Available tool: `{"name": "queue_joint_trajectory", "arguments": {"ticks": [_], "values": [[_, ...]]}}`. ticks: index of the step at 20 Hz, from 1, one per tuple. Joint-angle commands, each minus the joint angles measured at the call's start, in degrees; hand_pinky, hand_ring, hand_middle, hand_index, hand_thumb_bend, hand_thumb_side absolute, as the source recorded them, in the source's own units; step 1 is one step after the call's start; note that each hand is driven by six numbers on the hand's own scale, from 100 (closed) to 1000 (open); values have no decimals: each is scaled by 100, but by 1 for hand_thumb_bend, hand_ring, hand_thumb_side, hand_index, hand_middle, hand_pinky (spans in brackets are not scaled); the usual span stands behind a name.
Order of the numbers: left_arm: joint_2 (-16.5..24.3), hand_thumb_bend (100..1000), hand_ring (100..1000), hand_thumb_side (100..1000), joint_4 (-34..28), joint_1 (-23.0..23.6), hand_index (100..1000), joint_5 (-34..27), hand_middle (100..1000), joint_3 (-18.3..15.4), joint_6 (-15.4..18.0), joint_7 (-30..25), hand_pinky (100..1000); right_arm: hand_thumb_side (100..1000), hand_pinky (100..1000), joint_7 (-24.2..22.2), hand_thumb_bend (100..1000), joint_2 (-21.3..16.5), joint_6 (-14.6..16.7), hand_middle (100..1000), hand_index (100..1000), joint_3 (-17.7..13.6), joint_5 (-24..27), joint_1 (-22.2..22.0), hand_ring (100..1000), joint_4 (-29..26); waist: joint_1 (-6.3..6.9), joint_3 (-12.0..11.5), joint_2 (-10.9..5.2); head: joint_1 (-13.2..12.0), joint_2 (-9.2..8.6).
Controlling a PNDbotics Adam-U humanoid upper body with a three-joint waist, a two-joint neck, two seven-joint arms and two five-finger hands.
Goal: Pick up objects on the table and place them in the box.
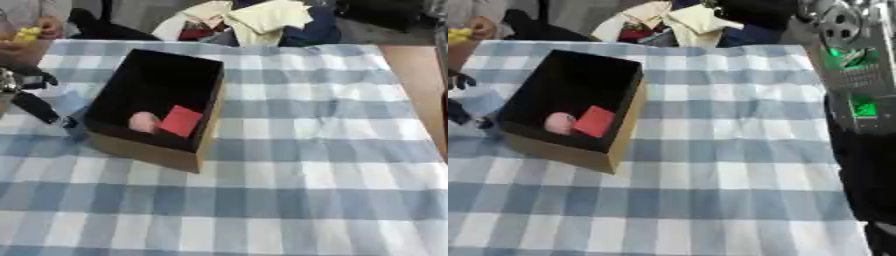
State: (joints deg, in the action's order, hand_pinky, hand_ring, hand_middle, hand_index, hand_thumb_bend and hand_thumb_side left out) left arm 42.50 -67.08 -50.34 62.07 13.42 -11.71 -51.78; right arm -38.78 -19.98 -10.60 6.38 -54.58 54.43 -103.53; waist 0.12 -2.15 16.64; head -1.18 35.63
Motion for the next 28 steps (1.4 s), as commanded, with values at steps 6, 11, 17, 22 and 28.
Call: {"name": "queue_joint_trajectory", "arguments": {"ticks": [6, 11, 17, 22, 28], "values": [[40, 552, 931, 658, 178, -169, 1000, 85, 900, -208, -116, 52, 901, 1000, 943, 0, 100, -19, -13, 834, 910, -45, 4, 121, 929, -66, 0, 20, -47, -49, -148], [-19, 519, 914, 680, 292, -177, 980, -30, 865, -236, -161, 176, 884, 1000, 943, 5, 100, 43, -19, 833, 910, -44, -62, 157, 929, -16, -13, 52, 3, -72, -188], [-61, 505, 896, 682, 340, -197, 934, -203, 828, -206, -173, 281, 865, 1000, 944, 5, 100, 69, 7, 833, 909, -73, -75, 147, 931, 43, -24, 64, 34, -91, -209], [-73, 448, 860, 621, 361, -187, 877, -234, 768, -171, -156, 305, 835, 1000, 945, 24, 100, 85, 18, 833, 909, -97, -56, 135, 931, 48, -28, 56, 37, -98, -218], [-82, 212, 824, 503, 373, -176, 830, -170, 717, -157, -115, 327, 788, 1000, 944, 46, 100, 97, 19, 833, 905, -117, -52, 117, 930, 45, -32, 48, 12, -94, -215]]}}
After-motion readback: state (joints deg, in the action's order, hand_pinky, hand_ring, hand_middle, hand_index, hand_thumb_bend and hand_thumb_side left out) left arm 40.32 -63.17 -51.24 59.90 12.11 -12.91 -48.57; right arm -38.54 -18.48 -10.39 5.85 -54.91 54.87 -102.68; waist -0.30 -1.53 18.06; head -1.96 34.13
